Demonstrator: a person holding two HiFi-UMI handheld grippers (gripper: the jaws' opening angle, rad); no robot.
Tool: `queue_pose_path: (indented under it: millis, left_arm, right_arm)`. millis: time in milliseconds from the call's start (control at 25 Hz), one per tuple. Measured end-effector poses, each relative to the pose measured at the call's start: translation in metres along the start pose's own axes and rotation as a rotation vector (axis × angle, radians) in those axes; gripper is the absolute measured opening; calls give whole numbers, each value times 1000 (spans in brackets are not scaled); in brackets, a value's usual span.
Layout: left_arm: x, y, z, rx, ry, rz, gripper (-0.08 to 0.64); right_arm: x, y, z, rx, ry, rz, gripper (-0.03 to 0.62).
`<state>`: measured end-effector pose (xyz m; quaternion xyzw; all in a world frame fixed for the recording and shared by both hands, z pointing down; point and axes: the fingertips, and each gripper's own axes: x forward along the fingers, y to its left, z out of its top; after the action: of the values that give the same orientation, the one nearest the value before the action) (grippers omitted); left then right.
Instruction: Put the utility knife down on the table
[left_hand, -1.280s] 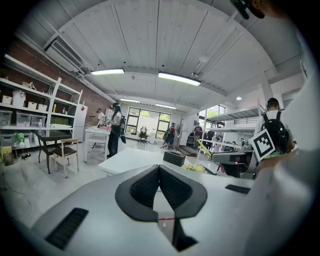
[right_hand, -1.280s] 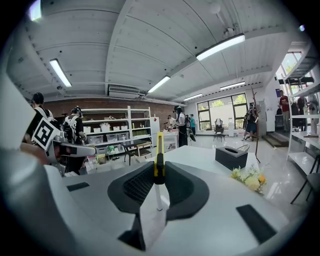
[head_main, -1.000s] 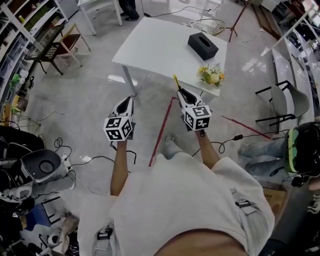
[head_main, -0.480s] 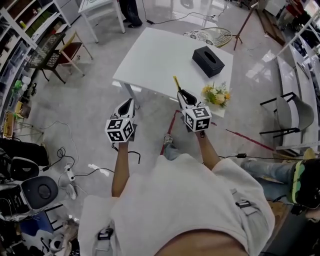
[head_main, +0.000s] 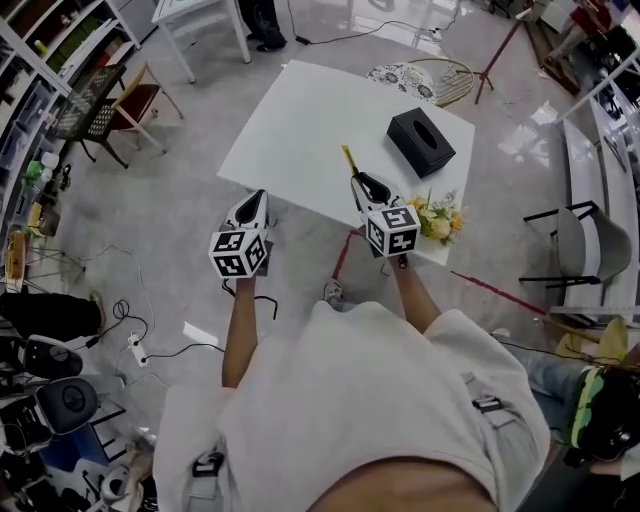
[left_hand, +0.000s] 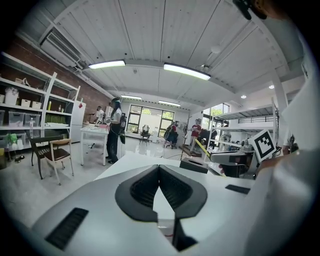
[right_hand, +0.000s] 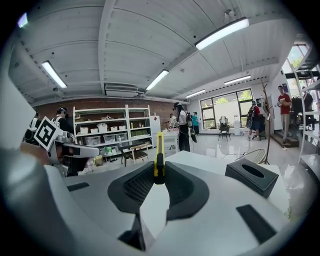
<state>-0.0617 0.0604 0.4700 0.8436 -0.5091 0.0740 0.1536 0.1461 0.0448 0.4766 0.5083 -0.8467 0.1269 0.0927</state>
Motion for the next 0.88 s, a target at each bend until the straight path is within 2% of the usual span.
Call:
queue_pose_path:
  millis: [480, 880]
  left_arm:
    - [78, 6, 28, 4, -6, 26, 20]
    - [90, 49, 13, -34, -6, 106, 20]
  right_arm:
    - [62, -54, 20, 4, 9, 48, 83]
    - [115, -50, 13, -9, 31, 110, 83]
